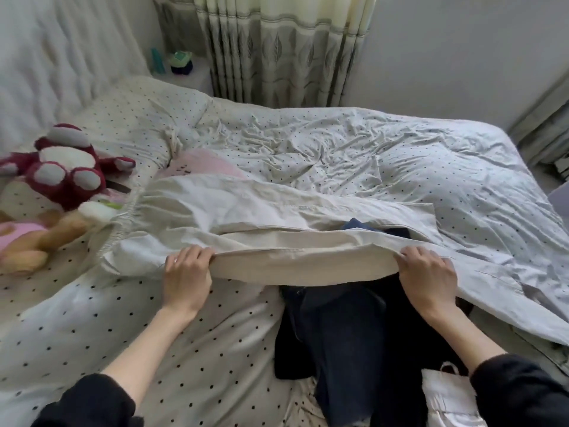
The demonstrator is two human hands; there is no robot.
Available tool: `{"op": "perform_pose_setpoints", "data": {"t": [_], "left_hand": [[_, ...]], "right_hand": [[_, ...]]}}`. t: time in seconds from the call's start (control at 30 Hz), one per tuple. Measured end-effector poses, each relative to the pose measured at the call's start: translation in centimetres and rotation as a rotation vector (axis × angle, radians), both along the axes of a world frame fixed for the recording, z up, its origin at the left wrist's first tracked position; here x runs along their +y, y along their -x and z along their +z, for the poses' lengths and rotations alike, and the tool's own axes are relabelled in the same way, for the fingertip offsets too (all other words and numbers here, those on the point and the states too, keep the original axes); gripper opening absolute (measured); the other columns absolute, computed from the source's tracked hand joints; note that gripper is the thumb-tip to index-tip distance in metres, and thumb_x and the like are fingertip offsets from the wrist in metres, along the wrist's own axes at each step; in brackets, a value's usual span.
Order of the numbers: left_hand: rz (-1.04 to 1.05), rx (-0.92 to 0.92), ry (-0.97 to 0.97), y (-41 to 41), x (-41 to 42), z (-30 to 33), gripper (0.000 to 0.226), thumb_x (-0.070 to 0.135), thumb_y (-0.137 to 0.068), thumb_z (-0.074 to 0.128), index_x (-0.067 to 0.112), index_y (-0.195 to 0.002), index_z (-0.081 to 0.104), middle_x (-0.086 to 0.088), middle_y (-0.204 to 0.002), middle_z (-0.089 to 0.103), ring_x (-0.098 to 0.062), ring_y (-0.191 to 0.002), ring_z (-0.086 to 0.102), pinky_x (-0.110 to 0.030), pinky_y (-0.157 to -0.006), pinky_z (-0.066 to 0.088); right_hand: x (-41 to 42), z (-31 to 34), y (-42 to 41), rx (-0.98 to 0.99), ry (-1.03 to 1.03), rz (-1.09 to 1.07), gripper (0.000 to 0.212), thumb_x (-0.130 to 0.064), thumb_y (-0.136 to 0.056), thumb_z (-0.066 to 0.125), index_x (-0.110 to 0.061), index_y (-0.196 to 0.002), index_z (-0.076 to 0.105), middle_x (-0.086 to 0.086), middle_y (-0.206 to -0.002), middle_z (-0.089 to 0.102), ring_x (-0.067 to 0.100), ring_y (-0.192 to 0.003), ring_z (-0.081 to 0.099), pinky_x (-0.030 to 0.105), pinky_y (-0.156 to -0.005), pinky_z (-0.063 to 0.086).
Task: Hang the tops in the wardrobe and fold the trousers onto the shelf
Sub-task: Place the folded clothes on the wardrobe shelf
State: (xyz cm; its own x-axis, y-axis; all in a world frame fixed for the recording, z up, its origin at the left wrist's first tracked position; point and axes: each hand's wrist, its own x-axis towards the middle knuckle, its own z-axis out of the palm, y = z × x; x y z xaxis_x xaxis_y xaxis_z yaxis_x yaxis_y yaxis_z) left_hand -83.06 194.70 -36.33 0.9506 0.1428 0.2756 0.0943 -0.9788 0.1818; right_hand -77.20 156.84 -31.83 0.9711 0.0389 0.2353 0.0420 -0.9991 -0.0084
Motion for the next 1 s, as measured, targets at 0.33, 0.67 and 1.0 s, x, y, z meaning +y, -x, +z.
{"op": "perform_pose_setpoints", "data": {"t": [0.33,0.67,1.0], "left_hand": [[0.141,-0.150,-0.029,-16.1,1.0,5.6,0.011,0.001,-0.079,0.066,0.007,-0.083,0.074,-0.016,-0.085,0.070,-0.036,-0.086,0.058,-0.042,-0.077,0.037],[0.106,-0.026,0.003,-29.0,0.7,1.2,0.022,0.004,-0.091,0.049,0.009,-0.095,0.070,-0.012,-0.103,0.064,-0.032,-0.092,0.060,-0.041,-0.069,0.050],[-0.157,0.660,0.297,-30.4,-0.2,-9.4,0.047,0.032,-0.103,0.027,0.025,-0.149,0.024,0.004,-0.157,0.018,-0.013,-0.144,0.016,-0.043,-0.116,0.006]], "right_hand": [[2.6,3.7,-14.5,0.008,0.034,-0.128,0.021,-0.024,-0.094,0.055,-0.005,-0.098,0.060,0.013,-0.091,0.068,0.029,-0.077,0.063,0.031,-0.066,0.038],[3.0,-2.1,-26.5,0.203,0.400,-0.138,0.029,-0.034,-0.096,0.047,-0.017,-0.119,0.046,0.001,-0.110,0.066,0.021,-0.106,0.059,0.031,-0.083,0.043],[15.7,-9.7,-24.1,0.492,-0.263,0.221,0.057,-0.058,-0.096,0.023,-0.036,-0.148,0.018,-0.004,-0.159,0.009,0.017,-0.146,0.007,0.059,-0.114,-0.001]]}}
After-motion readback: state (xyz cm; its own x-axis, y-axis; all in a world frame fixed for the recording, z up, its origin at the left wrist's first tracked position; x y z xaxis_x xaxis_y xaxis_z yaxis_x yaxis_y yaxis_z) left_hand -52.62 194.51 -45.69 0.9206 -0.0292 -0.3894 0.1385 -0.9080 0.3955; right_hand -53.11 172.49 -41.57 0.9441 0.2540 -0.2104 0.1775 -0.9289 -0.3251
